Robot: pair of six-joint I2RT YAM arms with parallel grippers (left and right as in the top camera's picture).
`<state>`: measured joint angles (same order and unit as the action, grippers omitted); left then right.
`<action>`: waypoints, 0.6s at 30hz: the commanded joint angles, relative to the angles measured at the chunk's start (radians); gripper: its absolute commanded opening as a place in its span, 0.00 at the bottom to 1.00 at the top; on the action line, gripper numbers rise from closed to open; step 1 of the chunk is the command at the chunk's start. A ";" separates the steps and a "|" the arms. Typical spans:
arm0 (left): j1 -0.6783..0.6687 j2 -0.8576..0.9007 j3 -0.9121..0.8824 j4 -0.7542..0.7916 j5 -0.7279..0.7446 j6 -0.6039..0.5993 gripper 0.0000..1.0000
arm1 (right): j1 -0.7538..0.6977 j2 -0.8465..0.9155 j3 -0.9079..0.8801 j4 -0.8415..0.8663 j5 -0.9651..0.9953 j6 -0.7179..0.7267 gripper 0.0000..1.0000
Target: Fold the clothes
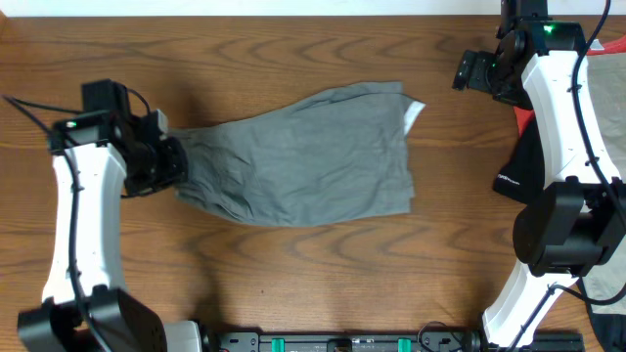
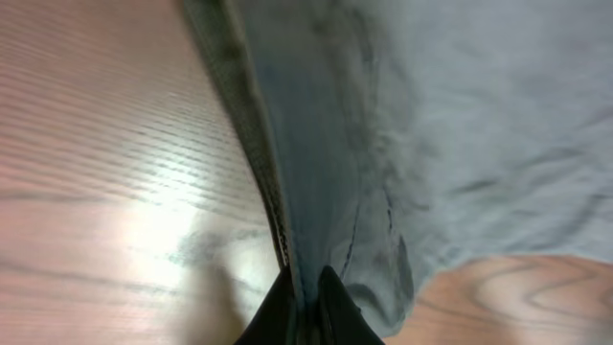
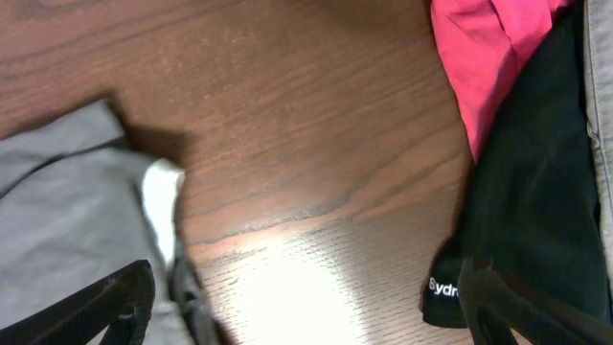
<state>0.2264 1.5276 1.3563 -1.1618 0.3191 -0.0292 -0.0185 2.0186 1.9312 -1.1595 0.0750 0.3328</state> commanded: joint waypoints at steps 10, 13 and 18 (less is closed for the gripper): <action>-0.188 -0.065 0.250 -0.168 -0.017 0.033 0.06 | -0.006 -0.003 -0.005 0.000 0.000 0.014 0.99; -0.280 -0.064 0.249 -0.168 -0.017 0.032 0.06 | -0.006 -0.003 -0.005 0.000 0.000 0.014 0.99; -0.430 -0.061 0.249 -0.151 -0.018 0.032 0.06 | -0.006 -0.003 -0.005 0.000 0.000 0.014 0.99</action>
<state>-0.1467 1.4780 1.5848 -1.3159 0.3035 -0.0177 -0.0185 2.0186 1.9312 -1.1591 0.0750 0.3328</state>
